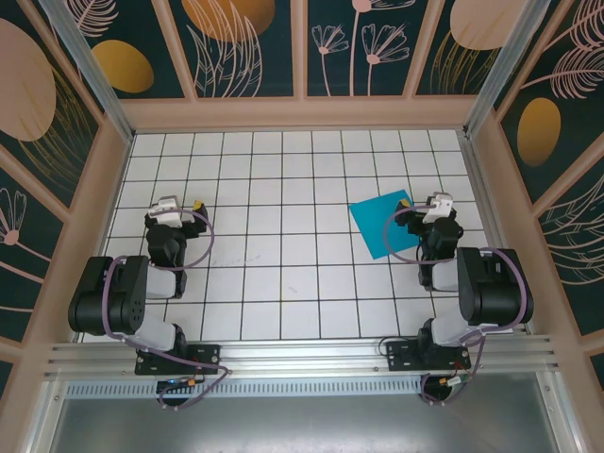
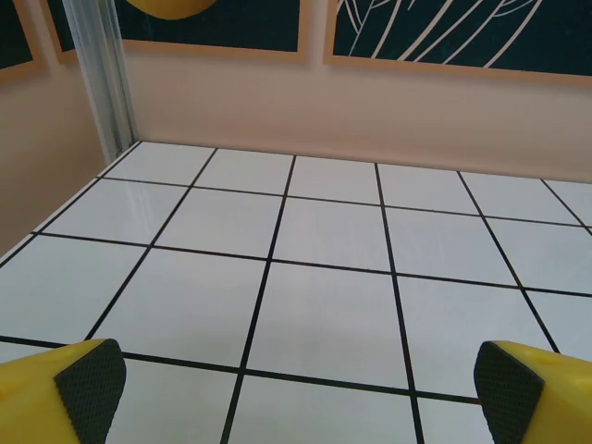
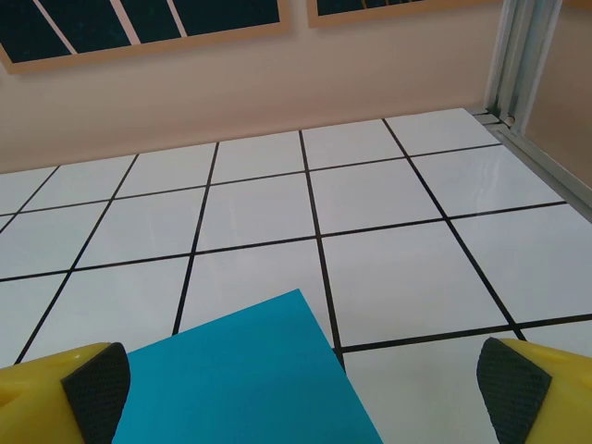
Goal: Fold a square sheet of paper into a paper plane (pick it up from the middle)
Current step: Move the square sheet of paper to the center of the table.
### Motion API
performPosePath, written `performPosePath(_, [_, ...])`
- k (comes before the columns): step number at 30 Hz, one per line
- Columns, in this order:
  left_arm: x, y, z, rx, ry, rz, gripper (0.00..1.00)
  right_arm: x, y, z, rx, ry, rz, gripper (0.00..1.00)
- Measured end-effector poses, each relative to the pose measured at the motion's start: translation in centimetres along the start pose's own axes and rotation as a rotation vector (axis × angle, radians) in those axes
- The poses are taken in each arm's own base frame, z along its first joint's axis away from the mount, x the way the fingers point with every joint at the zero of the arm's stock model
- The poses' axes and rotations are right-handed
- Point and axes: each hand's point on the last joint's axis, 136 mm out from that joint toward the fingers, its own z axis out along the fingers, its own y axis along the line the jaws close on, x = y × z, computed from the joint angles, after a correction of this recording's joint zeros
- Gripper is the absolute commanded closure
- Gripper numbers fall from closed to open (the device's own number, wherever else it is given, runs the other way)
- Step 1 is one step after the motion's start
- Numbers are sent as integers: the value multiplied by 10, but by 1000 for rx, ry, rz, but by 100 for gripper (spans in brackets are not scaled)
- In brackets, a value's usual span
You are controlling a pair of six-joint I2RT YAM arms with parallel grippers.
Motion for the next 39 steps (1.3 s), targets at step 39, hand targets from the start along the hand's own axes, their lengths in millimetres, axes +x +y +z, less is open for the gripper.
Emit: performPosePath(39, [-89,7,-9,-74,-80,-145,1,-91,-6,19,140,-4,167,1])
